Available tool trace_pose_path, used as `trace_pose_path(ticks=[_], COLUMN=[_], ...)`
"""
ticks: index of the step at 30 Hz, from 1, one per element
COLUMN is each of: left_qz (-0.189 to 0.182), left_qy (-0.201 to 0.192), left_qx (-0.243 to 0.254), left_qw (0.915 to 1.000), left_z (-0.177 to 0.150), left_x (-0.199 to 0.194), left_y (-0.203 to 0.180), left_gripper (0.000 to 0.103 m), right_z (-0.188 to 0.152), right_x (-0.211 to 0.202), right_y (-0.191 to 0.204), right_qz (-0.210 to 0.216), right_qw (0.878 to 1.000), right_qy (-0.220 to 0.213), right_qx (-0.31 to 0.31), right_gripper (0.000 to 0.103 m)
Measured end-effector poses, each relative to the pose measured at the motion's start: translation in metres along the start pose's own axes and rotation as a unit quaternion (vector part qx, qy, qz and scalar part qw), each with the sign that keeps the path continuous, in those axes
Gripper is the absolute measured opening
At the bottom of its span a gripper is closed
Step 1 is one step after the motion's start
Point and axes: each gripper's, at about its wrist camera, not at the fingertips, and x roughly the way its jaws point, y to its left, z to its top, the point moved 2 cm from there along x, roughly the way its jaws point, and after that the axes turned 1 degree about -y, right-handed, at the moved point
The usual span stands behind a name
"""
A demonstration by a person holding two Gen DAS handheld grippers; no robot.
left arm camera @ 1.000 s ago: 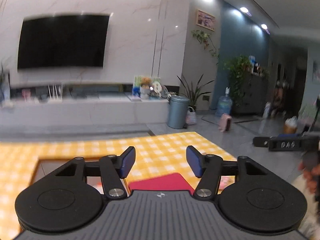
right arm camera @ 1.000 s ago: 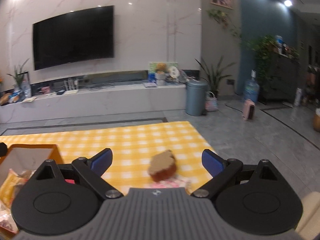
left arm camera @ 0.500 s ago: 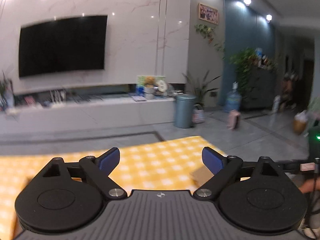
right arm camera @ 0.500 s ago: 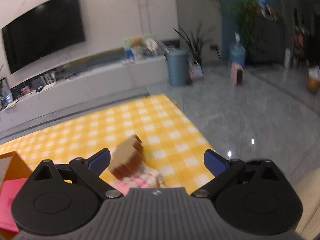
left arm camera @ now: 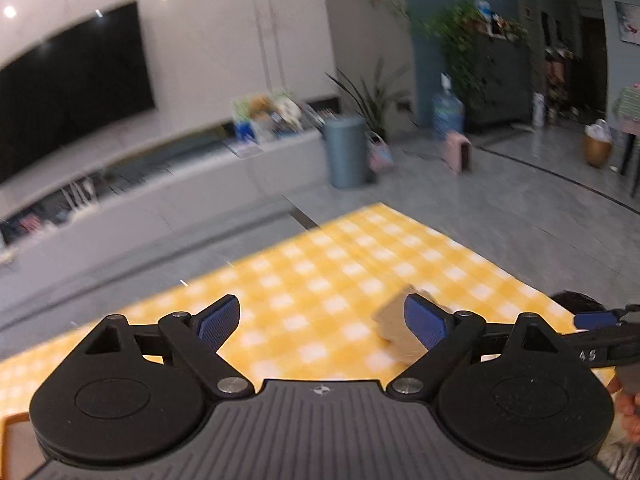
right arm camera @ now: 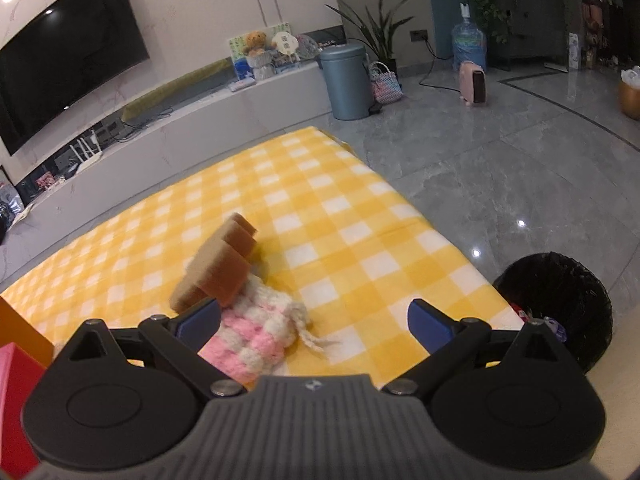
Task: Organize soft objects
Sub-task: 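Move both tools back toward the sponge and knit pouch on the mat, then grasp the brown sponge with the left tool while the right tool grasps the pink knit pouch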
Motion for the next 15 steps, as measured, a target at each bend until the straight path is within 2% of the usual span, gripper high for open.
trace_pose_path(ticks=[3, 6, 11, 15], left_qz=[-0.029, -0.058, -0.057, -0.075], left_qy=[0.036, 0.071, 0.118, 0.171], left_qx=[-0.008, -0.014, -0.008, -0.03], left_qw=[0.9989, 0.9957, 0.9914, 0.982], left_z=[0.001, 0.001, 0.003, 0.004], left_x=[0.026, 0.048, 0.089, 0.124], left_y=[-0.01, -0.018, -0.047, -0.061], left_gripper=[0.103, 0.103, 0.103, 0.103], right_z=[-0.001, -0.003, -0.003, -0.006], right_x=[0.01, 0.013, 0.013, 0.017], right_y=[-0.008, -0.006, -0.004, -0.009], right_qz=[-0.011, -0.007, -0.014, -0.018], right_qw=[1.0, 1.0, 1.0, 0.999], right_qy=[0.017, 0.023, 0.023, 0.034], right_qx=[0.02, 0.014, 0.004, 0.014], right_gripper=[0.098, 0.098, 0.098, 0.098])
